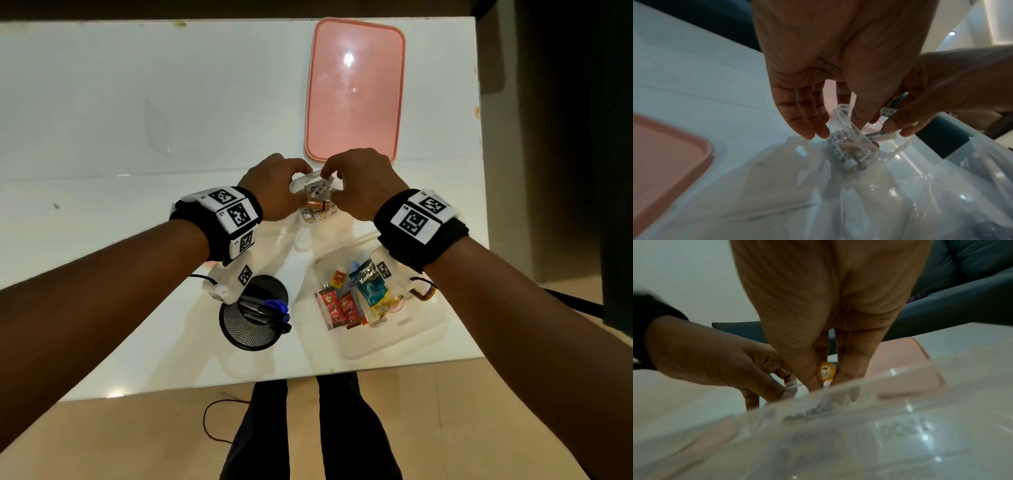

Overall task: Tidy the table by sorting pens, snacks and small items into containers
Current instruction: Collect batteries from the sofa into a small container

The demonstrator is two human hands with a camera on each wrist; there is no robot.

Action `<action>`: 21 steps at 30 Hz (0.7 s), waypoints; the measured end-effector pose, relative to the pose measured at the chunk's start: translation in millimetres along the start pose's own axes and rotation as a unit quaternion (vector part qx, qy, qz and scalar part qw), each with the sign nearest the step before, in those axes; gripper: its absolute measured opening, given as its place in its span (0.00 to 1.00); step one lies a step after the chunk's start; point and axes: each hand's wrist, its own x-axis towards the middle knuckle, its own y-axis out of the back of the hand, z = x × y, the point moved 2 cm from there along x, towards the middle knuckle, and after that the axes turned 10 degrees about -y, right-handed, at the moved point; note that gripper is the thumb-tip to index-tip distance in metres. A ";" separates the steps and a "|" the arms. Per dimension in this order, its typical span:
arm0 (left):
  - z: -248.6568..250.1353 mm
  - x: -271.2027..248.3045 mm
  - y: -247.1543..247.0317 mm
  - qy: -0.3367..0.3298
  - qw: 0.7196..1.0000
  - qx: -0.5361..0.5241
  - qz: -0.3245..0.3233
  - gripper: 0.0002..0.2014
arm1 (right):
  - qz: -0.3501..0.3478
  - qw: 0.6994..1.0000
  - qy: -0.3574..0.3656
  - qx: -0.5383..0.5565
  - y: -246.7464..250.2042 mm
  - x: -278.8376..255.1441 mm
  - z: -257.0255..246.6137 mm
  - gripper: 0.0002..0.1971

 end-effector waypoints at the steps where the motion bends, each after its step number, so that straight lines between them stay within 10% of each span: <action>1: 1.1 0.3 0.0 -0.008 1.000 0.014 -0.003 0.23 | 0.005 1.000 0.002 -0.006 -0.2 0.5 0.3 0.18; 21: -7.9 2.1 6.2 -0.004 0.996 -0.082 -0.024 0.22 | -0.003 0.997 0.042 -0.070 -19.0 5.2 3.4 0.14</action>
